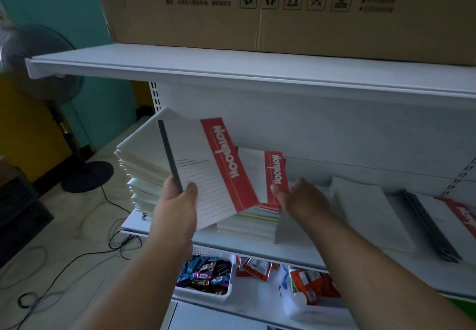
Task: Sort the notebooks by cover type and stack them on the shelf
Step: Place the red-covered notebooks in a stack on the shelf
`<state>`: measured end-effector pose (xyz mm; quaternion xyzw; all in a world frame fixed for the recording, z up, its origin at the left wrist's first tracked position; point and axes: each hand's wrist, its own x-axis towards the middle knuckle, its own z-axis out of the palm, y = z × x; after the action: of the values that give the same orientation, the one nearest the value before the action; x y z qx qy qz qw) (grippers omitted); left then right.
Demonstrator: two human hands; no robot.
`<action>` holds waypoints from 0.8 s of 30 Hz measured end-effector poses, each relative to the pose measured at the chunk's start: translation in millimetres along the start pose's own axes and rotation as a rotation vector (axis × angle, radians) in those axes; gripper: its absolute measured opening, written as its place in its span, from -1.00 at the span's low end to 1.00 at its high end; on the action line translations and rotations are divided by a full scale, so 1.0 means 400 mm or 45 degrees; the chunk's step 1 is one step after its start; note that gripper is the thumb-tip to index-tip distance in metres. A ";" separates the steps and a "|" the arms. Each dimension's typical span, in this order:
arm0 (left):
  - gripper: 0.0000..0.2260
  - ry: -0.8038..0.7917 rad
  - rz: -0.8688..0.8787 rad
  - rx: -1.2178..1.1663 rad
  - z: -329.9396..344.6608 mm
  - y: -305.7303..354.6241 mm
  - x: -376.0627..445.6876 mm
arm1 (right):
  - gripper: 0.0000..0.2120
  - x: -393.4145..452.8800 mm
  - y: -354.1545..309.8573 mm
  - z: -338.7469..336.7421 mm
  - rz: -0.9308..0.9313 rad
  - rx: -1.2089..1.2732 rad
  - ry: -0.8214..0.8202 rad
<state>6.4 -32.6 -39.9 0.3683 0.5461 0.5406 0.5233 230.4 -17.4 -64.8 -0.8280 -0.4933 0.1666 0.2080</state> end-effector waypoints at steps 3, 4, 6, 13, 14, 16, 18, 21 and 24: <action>-0.73 0.116 0.130 0.081 -0.016 0.004 0.001 | -0.70 0.022 0.018 0.000 0.006 -0.059 0.091; -0.73 0.135 0.174 0.115 -0.020 0.006 -0.001 | -0.74 0.027 0.019 -0.005 0.025 0.044 0.187; -0.74 0.134 0.242 0.174 -0.028 0.004 -0.004 | -0.80 0.025 0.012 -0.014 0.063 0.458 0.287; -0.88 0.090 0.226 0.120 -0.007 -0.010 -0.018 | -0.77 -0.115 -0.084 0.009 -0.178 0.807 -0.189; -0.85 0.082 0.195 0.122 -0.004 -0.013 -0.019 | -0.69 -0.121 -0.086 0.018 -0.208 0.712 -0.194; -0.79 0.057 0.167 0.134 -0.005 -0.018 -0.021 | -0.56 -0.105 -0.075 0.019 -0.187 0.553 -0.045; -0.77 0.061 0.173 0.137 -0.013 -0.020 -0.024 | -0.54 -0.070 -0.050 0.008 -0.134 0.260 0.117; -0.77 0.068 0.192 0.131 -0.023 -0.025 -0.028 | -0.55 -0.028 -0.016 0.011 -0.064 -0.092 0.009; -0.77 0.064 0.230 0.154 -0.030 -0.025 -0.034 | -0.70 -0.013 0.007 0.004 0.002 -0.155 0.028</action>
<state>-1.1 -49.6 -49.0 0.4333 0.5554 0.5607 0.4352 229.4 -23.0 -67.2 -0.8413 -0.4997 0.1273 0.1623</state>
